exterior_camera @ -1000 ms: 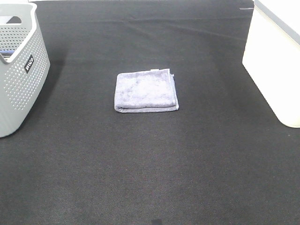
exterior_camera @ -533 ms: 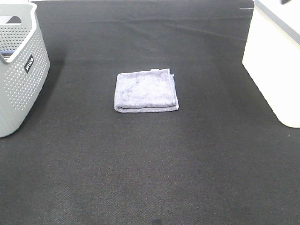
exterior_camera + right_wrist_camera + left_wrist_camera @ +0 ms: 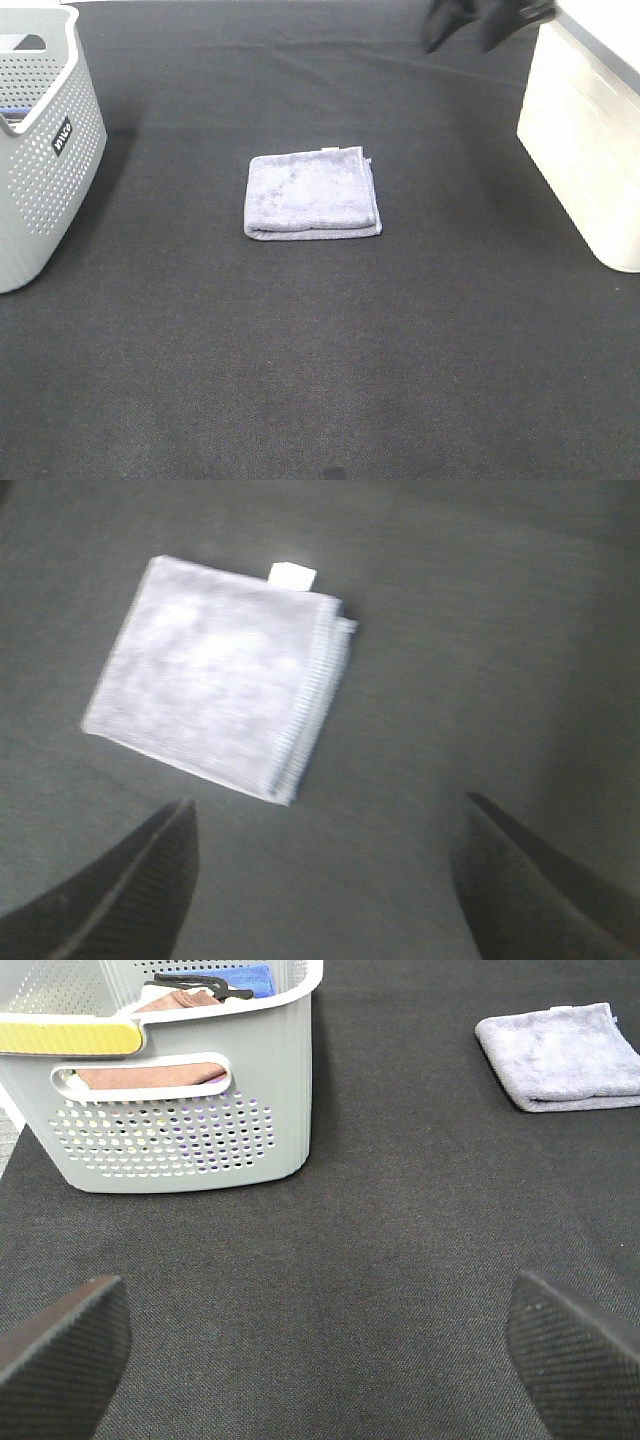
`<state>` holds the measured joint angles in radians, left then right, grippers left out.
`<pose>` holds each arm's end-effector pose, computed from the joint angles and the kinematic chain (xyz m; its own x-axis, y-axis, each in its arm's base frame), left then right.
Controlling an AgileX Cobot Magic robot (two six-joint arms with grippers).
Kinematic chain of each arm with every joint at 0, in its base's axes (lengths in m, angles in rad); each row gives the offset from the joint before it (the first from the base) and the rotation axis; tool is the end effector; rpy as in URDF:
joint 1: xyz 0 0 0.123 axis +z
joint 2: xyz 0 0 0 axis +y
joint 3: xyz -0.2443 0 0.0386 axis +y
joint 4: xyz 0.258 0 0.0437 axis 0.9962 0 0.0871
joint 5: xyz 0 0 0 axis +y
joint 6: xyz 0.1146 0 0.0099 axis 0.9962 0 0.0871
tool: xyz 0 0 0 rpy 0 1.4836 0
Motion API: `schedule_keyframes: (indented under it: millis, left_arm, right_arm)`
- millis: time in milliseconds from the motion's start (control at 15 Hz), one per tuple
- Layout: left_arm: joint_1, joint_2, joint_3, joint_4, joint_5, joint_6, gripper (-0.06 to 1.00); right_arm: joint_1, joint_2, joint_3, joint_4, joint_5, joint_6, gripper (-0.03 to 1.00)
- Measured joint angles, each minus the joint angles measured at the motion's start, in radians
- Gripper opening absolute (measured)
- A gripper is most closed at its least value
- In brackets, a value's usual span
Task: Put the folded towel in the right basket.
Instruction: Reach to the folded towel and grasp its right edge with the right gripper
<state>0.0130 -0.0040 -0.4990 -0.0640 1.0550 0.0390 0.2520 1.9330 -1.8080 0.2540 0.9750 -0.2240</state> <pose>0.0633 -0.0056 0.2718 -0.4471 0.0016 -0.8945 0.0401 0.9990 -0.0183 0.4250 0.1341 0.2544 -0.7831 -0.2817 -0.5545 -0.4165 0.8996 0.1312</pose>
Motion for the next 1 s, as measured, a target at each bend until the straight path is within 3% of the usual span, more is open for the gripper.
schedule_keyframes:
  millis: [333, 467, 1000]
  left_arm:
    - [0.000, 0.000, 0.000, 0.000, 0.000, 0.000, 0.97]
    - [0.000, 0.000, 0.000, 0.000, 0.000, 0.000, 0.97]
    - [0.000, 0.000, 0.000, 0.000, 0.000, 0.000, 0.97]
  right_arm:
    - [0.000, 0.217, -0.124, 0.183, -0.004, -0.006, 0.67]
    - [0.000, 0.291, -0.180, 0.194, 0.014, -0.010, 0.67]
    - [-0.009, 0.605, -0.488, 0.223, 0.230, 0.035, 0.65]
